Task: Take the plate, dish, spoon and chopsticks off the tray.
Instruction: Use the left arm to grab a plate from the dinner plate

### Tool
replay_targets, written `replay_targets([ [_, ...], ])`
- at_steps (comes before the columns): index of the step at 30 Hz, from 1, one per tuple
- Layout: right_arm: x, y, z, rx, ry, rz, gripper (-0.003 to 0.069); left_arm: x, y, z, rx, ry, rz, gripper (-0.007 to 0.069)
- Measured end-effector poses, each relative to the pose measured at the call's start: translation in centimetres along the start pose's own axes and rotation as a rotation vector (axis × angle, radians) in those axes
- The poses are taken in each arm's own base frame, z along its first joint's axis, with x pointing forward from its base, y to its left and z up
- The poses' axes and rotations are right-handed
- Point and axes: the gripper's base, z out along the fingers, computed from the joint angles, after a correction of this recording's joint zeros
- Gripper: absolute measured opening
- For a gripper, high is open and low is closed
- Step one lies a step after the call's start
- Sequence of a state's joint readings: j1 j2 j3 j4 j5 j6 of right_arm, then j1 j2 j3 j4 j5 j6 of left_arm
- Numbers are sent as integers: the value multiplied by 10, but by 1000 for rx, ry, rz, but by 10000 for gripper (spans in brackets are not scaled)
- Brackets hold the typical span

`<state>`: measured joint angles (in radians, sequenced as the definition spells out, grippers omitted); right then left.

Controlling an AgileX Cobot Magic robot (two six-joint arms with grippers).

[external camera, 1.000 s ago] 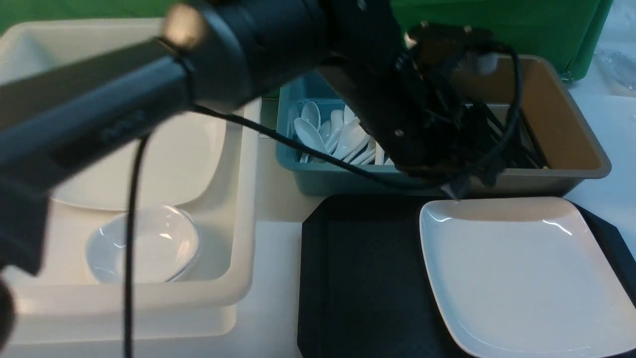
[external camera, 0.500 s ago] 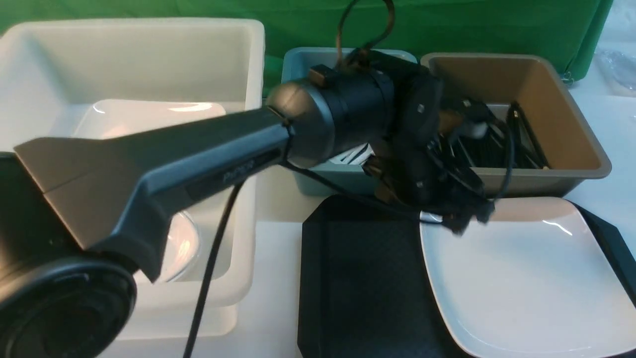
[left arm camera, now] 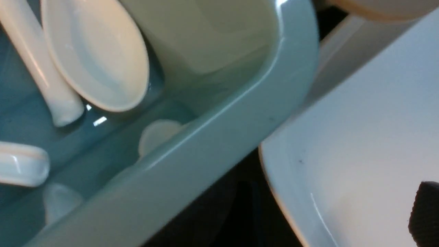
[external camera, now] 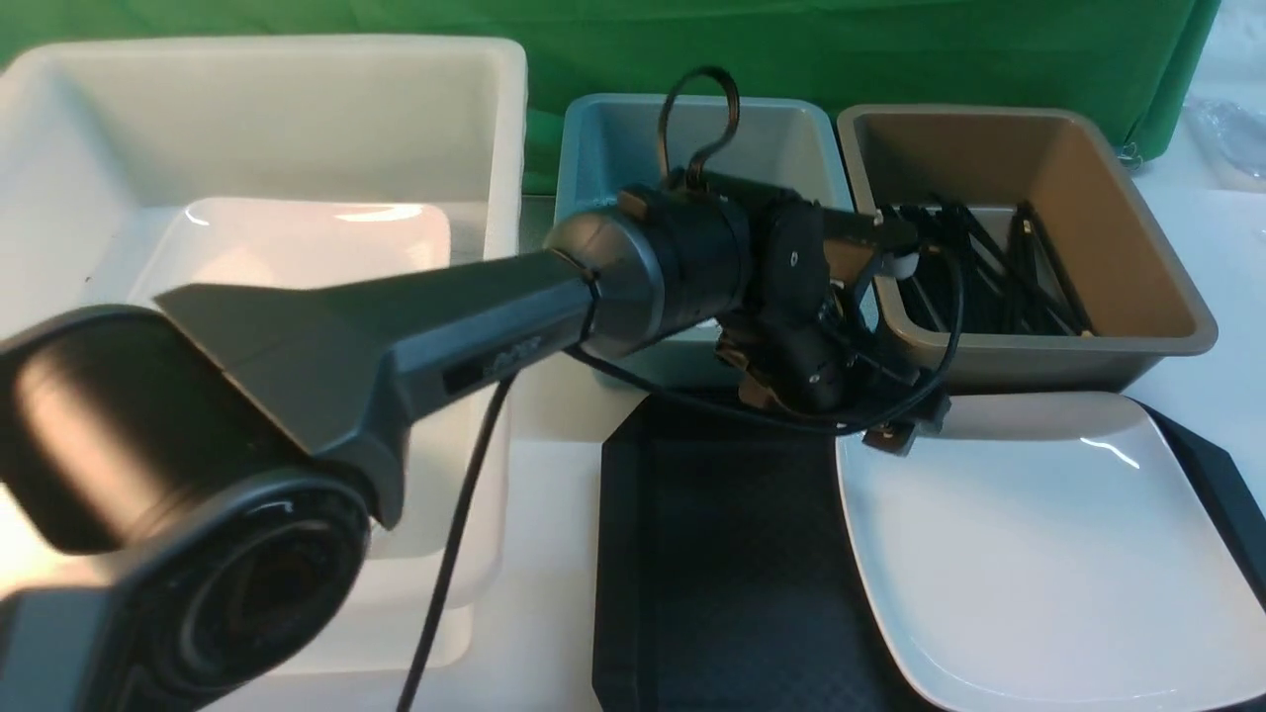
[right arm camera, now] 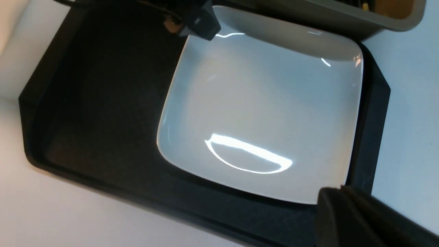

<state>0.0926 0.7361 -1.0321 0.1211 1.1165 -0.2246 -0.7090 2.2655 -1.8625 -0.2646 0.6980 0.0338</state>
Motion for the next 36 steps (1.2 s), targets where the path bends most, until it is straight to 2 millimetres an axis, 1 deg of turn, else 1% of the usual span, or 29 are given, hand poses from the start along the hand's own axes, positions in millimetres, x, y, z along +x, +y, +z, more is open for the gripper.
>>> replay_targets([
  [1,0,0,0,0,0,0,29,0,0,0,0,0,0,579],
  [2,0,0,0,0,0,0,29,1,1,6,4,-6,-4,579],
  [12,-1,0,0,2,-9,0,29,5,5,31,17,-45,-34,579],
  [17,-1,0,0,2,-9,0,29,6,6,36,30,-57,-11,567],
  [20,-1,0,0,2,-10,0,29,6,6,39,29,-64,-7,511],
  [22,-1,0,0,2,-10,0,29,6,6,40,29,-67,-3,441],
  [24,-1,0,0,3,-11,0,29,6,7,40,27,-66,2,345],
  [26,-1,0,0,3,-11,0,29,6,7,41,34,-66,-23,204],
  [27,-1,0,0,3,-11,0,29,5,7,41,43,-67,-49,174],
  [29,-1,0,0,3,-11,0,31,5,6,39,55,-65,-67,158],
  [33,-1,0,0,2,-11,0,34,8,3,36,65,-20,-64,160],
  [36,-1,0,0,3,-16,0,34,7,1,30,61,-4,-43,160],
])
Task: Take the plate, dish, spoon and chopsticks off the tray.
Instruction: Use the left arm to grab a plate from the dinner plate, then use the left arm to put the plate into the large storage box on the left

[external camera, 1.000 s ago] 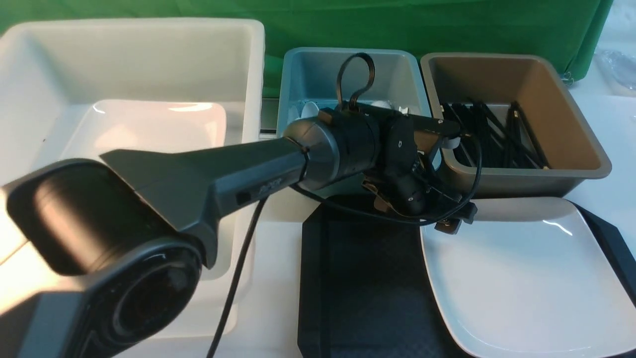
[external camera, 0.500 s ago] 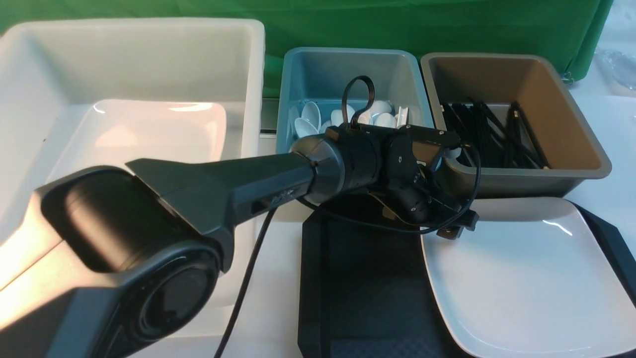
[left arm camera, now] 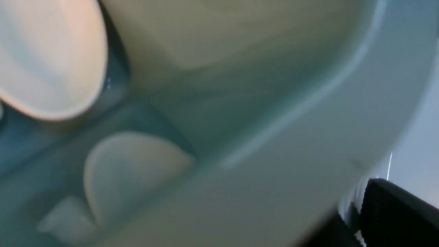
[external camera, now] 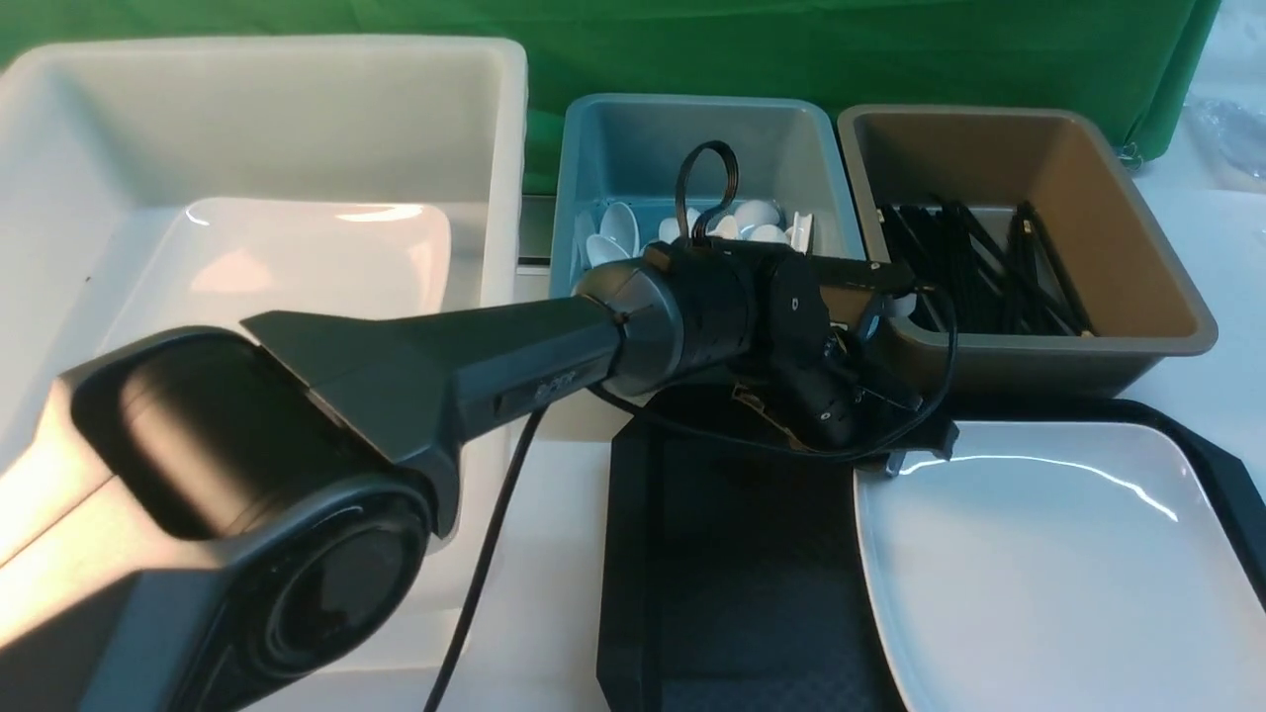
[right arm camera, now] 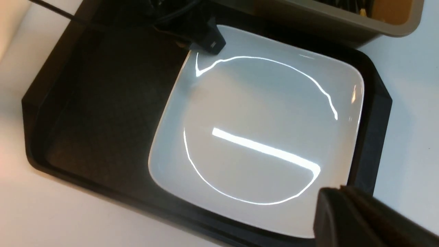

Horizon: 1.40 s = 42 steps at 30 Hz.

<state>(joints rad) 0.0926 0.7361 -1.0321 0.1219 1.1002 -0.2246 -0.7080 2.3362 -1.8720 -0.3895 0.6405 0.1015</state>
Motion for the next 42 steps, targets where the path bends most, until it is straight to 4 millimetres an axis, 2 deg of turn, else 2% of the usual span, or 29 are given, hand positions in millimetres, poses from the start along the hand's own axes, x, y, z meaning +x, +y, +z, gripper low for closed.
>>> replay_targets([
  [3,-1,0,0,2,-7,0,34,-4,-3,-15,-18,14,51,148],
  [9,-2,0,0,4,-17,0,34,-21,-17,-66,-31,-50,136,65],
  [11,-2,0,0,4,-17,0,34,-26,-22,-84,-43,-76,174,52],
  [14,-2,0,0,4,-17,0,36,-29,-24,-96,-57,-91,198,46],
  [16,-2,0,0,4,-17,0,36,-33,-27,-116,-81,-106,247,39],
  [18,-2,0,0,4,-20,0,37,-34,-29,-125,-84,-111,262,35],
  [29,-2,-1,0,6,-27,0,37,-36,-38,-166,-98,-141,321,20],
  [35,-3,-1,0,7,-28,-1,37,-38,-46,-197,-101,-184,338,20],
  [42,-3,-1,0,7,-32,-1,37,-37,-47,-206,-102,-185,346,20],
])
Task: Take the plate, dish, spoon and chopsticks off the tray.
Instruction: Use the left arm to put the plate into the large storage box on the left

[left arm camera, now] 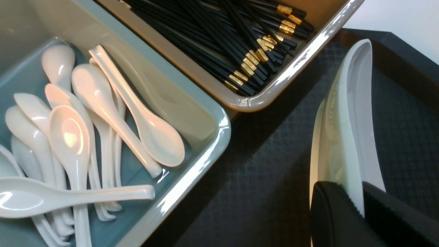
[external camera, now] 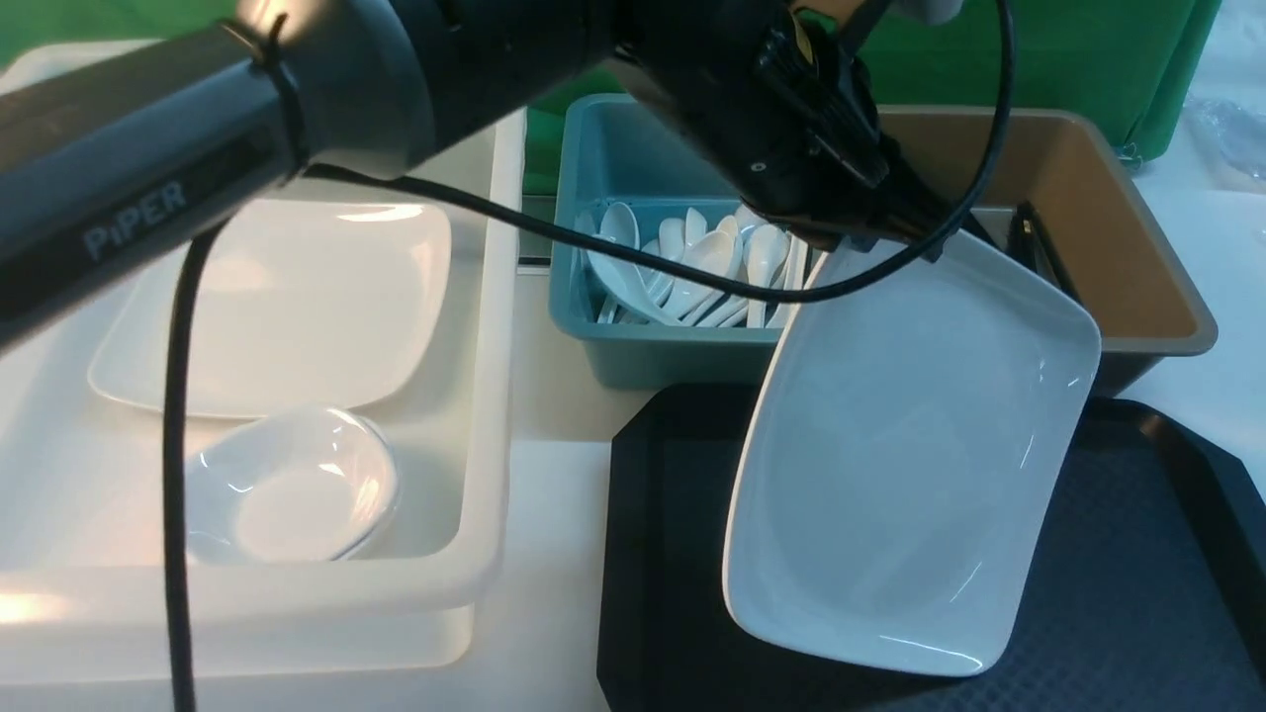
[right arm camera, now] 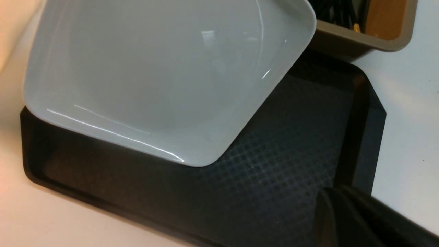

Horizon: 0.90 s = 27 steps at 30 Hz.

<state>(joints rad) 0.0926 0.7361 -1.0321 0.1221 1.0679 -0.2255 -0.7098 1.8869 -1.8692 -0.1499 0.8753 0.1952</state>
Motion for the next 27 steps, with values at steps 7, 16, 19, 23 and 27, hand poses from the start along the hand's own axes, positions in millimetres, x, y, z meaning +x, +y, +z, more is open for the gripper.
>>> replay_targets([
  [7,-3,0,0,5,-37,1,38,0,-1,-9,2,9,5,20],
  [16,-4,0,0,0,-39,4,38,-6,-2,-36,-22,-39,38,24],
  [19,-4,0,0,-1,-39,3,38,-6,-2,-39,-23,-39,40,24],
  [23,-4,0,0,-4,-40,4,38,-7,-3,-46,-28,-47,44,24],
  [27,-4,1,0,-6,-41,5,38,-10,-3,-57,-38,-71,52,24],
])
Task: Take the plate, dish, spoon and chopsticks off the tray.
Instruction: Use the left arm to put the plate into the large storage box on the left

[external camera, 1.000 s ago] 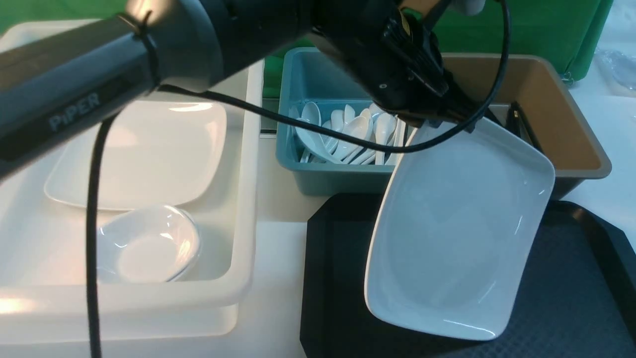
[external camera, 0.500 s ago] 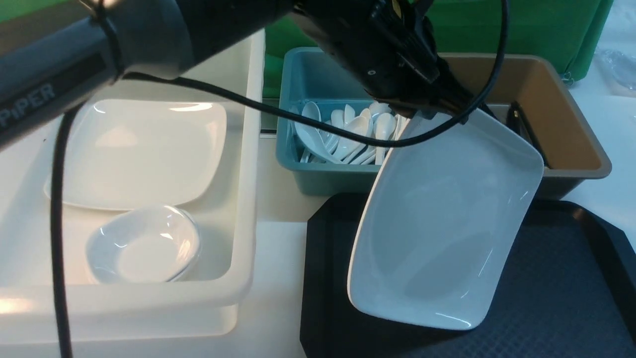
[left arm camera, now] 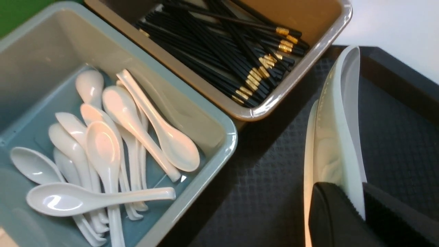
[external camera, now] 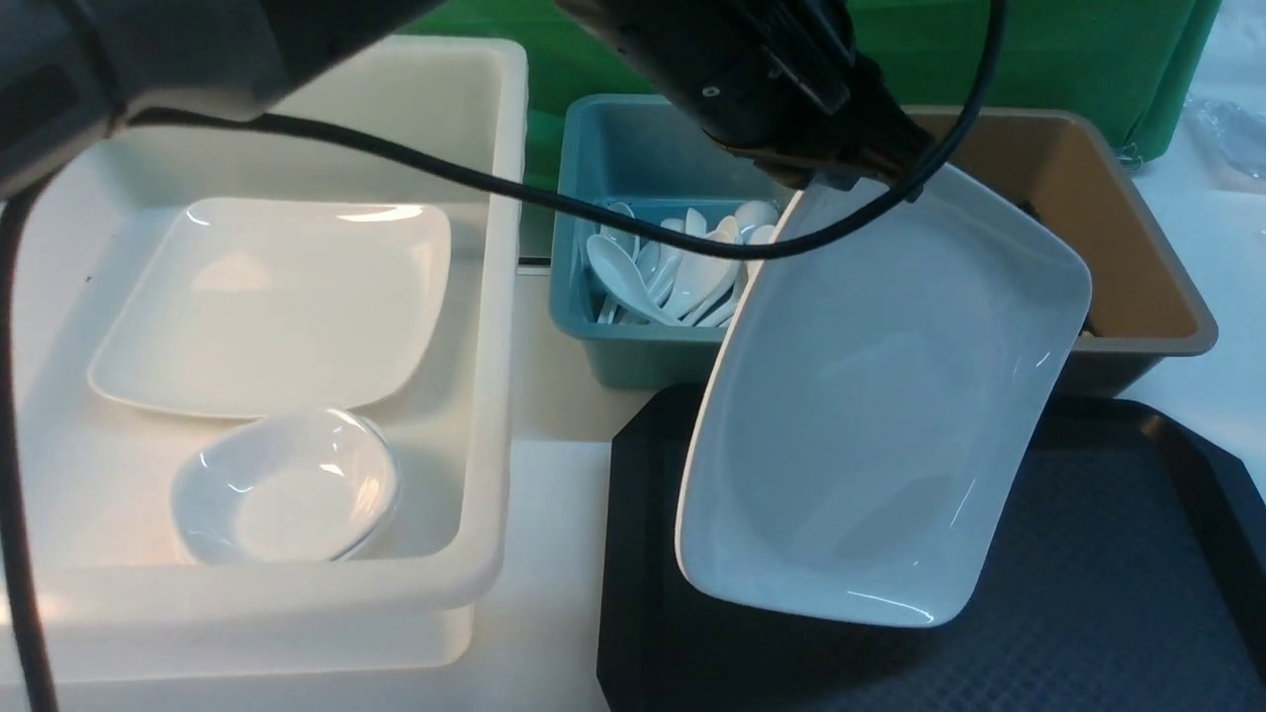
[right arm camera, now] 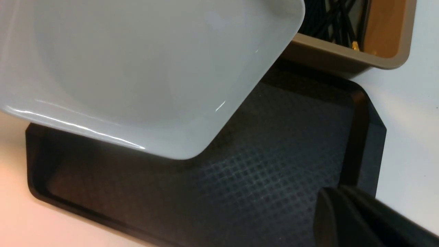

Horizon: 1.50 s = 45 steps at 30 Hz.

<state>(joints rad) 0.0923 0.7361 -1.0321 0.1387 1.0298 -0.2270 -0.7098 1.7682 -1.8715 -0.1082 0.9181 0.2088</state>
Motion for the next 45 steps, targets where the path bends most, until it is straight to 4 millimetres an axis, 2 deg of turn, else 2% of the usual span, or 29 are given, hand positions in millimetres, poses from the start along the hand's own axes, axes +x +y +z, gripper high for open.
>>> replay_targets([
  [6,-5,4,0,-49,-55,26,38,-5,2,-17,-34,-46,14,24],
  [11,-14,16,0,-191,-135,16,38,-8,5,-32,-84,-69,26,24],
  [16,-27,24,7,-317,-140,1,38,-8,12,-44,-141,-79,21,24],
  [21,-44,26,5,-372,-158,-9,38,-5,36,-59,-160,-105,-68,24],
  [23,-51,27,0,-386,-184,-15,38,-2,56,-74,-169,-136,-133,24],
  [28,-56,28,-4,-402,-212,-29,38,4,84,-98,-180,-192,-212,25],
  [34,-67,33,6,-499,-210,-55,38,12,111,-125,-207,-250,-282,25],
  [39,-92,40,16,-589,-205,-107,31,26,138,-158,-312,-280,-334,25],
  [45,-128,71,26,-702,-189,-235,23,55,175,-197,-448,-270,-441,25],
])
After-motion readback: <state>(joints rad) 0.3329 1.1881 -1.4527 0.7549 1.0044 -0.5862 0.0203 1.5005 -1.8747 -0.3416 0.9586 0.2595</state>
